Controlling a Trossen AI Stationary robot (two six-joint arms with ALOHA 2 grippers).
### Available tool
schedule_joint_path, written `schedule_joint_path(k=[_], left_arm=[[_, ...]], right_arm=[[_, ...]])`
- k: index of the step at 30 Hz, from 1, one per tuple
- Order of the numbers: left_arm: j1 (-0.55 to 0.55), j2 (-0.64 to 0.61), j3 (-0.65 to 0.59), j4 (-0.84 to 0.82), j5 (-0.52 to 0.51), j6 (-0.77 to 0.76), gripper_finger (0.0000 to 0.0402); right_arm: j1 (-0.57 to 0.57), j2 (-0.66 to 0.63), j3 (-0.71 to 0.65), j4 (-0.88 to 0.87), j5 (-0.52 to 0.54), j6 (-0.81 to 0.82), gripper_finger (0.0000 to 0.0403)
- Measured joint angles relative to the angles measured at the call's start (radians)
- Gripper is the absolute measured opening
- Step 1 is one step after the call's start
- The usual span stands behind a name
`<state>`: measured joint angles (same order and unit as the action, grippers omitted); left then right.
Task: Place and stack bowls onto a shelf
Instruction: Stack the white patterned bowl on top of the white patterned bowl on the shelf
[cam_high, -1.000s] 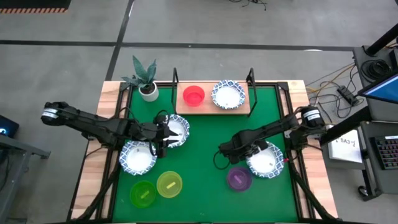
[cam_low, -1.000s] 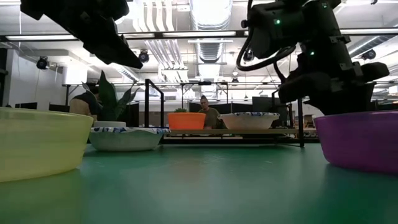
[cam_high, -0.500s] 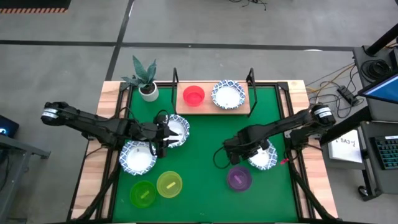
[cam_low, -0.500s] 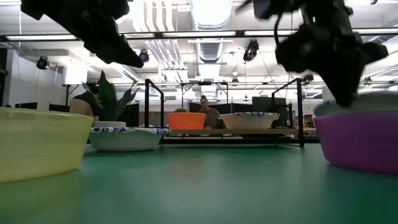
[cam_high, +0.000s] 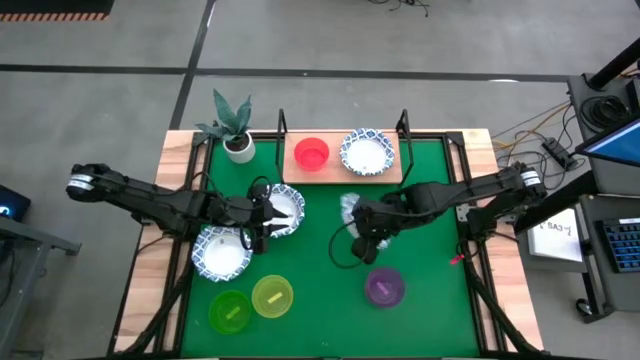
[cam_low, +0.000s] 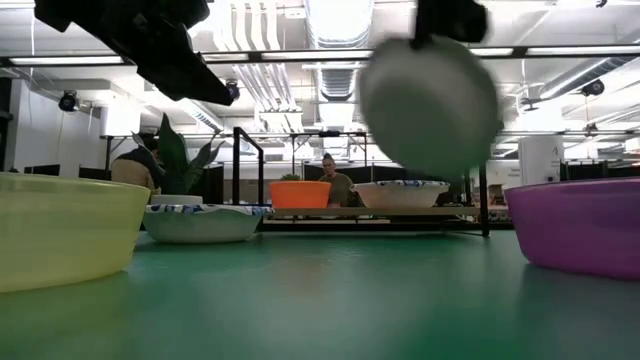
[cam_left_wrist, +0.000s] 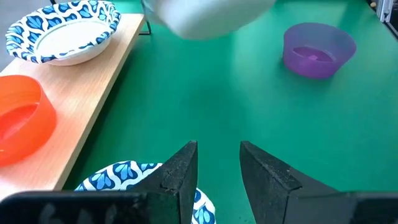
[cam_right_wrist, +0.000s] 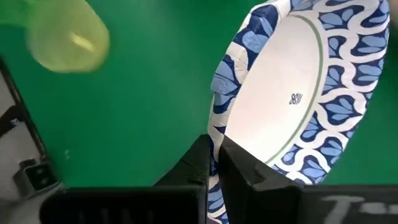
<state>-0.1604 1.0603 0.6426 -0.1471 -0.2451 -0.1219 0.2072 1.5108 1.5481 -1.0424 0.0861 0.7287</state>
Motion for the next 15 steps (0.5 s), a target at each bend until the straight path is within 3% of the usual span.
schedule_joint_path(k=[8,15], left_arm=[[0.0,0.0,0.0,0.008,0.0,0.0,0.0103],[0.0,0.0,0.0,0.008,0.0,0.0,0.0103]], right_arm=[[-0.044,-0.001,0.095,0.026,0.385,-0.431,0.0013],[-0.228,0.02,0.056,-0.011,0.431,-0.674,0.0012]])
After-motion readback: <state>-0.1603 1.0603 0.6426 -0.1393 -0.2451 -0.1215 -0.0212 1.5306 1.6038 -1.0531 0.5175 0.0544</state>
